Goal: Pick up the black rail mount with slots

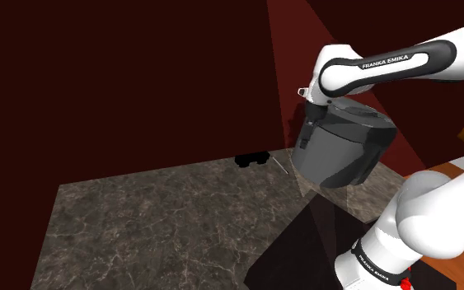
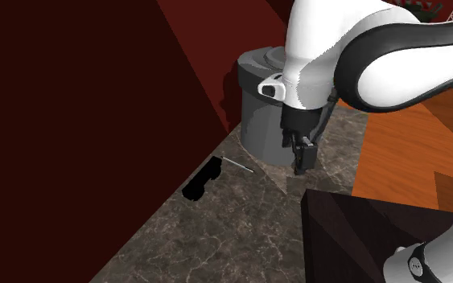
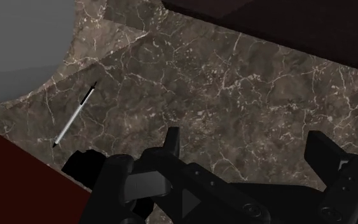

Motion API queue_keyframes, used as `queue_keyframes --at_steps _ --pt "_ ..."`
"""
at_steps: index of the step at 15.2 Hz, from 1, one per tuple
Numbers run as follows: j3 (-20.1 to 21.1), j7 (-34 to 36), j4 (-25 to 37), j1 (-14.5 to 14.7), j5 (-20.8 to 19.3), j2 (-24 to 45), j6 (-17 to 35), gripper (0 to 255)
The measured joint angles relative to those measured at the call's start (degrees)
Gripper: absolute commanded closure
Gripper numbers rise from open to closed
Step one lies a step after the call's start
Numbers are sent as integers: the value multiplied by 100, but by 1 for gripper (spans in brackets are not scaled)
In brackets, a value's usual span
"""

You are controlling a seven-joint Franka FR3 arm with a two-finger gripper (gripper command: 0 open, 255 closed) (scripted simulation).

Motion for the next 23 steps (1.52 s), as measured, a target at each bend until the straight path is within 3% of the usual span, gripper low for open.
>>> queue_keyframes --at_steps 6,12,18,23 --pt "-544 -1258 382 234 188 1373 1111 0" --pt "-809 -2777 1062 336 960 2907 1980 0" --pt "-498 -4263 2009 -19 1902 4424 2529 0" --pt "-55 -5119 3044 -432 2324 5526 2675 0"
